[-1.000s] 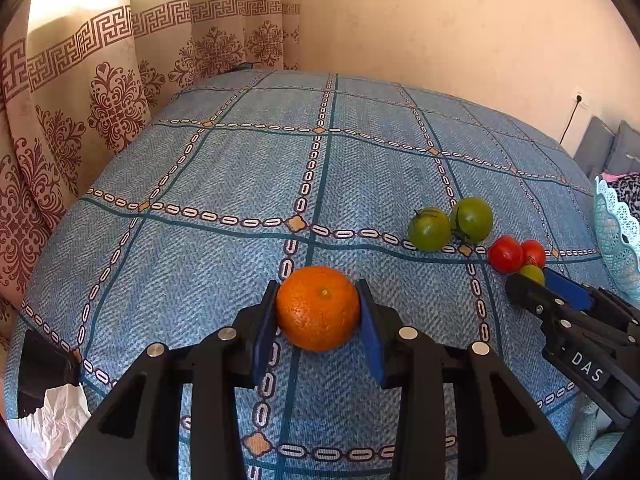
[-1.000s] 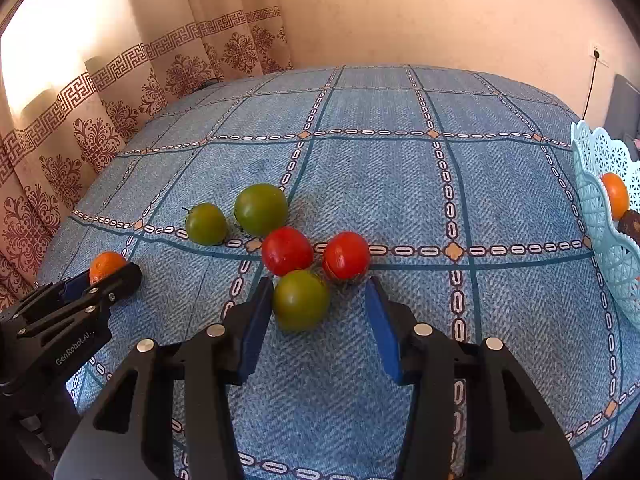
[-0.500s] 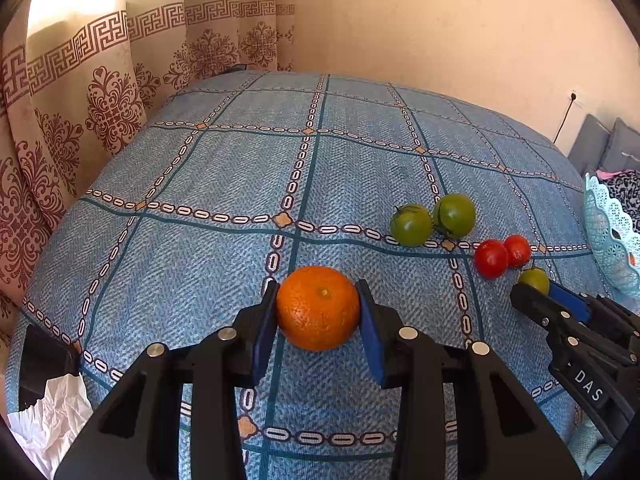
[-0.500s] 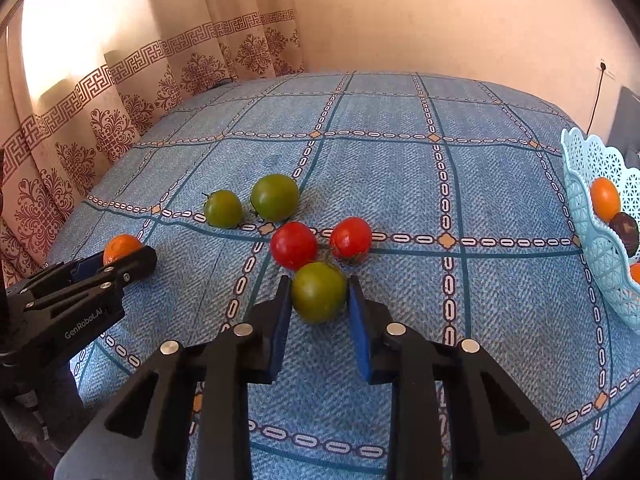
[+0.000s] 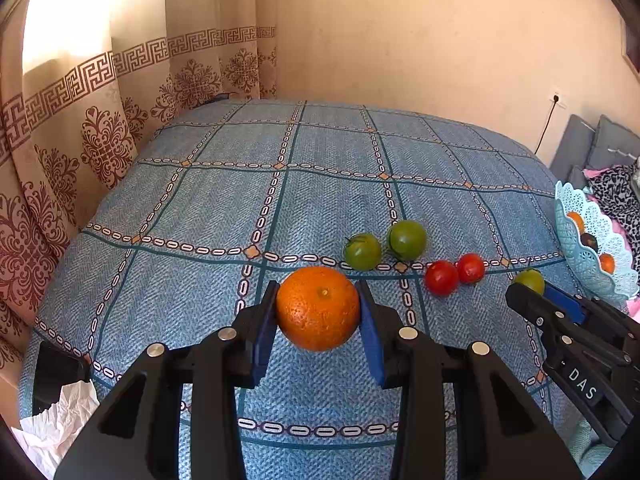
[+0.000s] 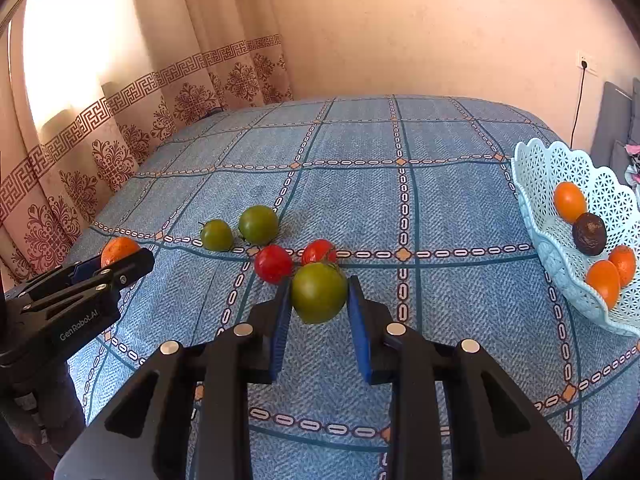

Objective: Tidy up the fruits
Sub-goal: 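Carry the held orange and green tomato up and over to the basket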

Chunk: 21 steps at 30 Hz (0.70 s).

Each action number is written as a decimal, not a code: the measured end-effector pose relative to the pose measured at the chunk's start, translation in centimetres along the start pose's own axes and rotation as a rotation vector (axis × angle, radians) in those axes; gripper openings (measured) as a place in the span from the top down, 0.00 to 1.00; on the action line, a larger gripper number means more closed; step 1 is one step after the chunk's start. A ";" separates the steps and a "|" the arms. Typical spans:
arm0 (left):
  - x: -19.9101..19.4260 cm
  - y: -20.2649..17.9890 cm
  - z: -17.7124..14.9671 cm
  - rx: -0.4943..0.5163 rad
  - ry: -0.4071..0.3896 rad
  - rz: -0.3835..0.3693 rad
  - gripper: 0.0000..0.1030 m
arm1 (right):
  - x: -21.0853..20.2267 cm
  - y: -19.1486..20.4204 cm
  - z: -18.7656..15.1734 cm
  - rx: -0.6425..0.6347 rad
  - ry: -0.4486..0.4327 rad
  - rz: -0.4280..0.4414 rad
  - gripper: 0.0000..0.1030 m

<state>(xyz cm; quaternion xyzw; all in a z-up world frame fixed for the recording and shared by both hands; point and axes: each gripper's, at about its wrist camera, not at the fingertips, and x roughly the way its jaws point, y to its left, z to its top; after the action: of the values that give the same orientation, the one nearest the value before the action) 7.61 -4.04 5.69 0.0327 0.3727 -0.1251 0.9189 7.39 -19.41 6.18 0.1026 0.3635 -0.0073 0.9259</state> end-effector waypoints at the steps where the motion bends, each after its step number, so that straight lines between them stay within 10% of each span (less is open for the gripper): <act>1: -0.2 -0.3 0.1 0.004 -0.005 -0.002 0.63 | -0.2 -0.3 0.1 0.005 -0.005 -0.001 0.72; 21: -1.5 -7.0 1.3 0.132 -0.045 -0.062 0.63 | -4.3 -7.1 0.9 0.119 -0.095 -0.078 0.72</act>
<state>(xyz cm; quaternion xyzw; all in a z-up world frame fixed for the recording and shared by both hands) 5.63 -10.72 7.94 0.0789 0.3437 -0.1788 0.9185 4.23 -26.78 8.39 0.1430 0.3217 -0.0698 0.9334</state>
